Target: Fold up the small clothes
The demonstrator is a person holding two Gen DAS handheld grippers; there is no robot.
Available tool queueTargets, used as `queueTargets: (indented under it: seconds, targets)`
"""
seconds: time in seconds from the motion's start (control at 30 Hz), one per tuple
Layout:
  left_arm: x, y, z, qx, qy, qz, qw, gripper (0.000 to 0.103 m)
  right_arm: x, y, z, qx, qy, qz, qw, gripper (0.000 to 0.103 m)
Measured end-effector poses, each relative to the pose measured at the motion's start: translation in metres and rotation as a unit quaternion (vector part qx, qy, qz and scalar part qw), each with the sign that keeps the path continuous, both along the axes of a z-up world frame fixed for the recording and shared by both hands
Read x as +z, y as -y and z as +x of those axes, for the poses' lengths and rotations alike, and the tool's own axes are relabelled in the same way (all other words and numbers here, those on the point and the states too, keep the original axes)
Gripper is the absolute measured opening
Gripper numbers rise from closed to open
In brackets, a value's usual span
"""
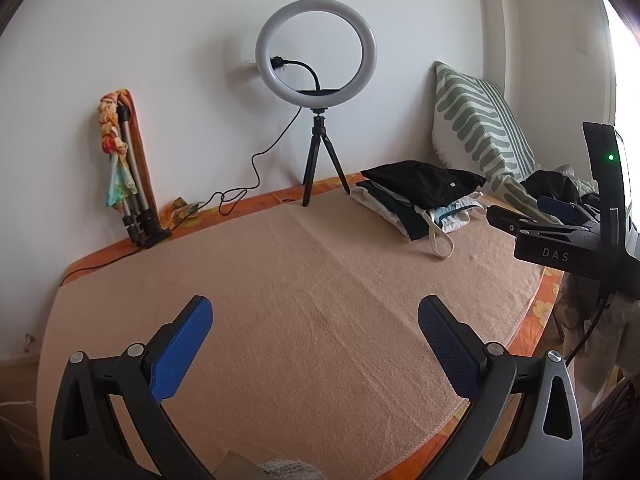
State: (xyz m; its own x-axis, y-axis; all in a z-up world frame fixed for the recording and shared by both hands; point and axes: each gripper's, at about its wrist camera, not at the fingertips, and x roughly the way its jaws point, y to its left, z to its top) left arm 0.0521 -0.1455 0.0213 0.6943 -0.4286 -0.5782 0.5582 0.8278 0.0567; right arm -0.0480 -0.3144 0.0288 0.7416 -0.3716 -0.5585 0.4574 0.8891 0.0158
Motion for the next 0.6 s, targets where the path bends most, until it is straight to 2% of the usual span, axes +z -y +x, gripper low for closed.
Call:
queueTargets:
  seconds: [0.6]
  targets:
    - [0.0014, 0.0, -0.0026, 0.001, 0.003, -0.003, 1.0, 0.102, 0.0005, -0.0023, 0.0025, 0.004, -0.001, -0.002, 1.0, 0.103]
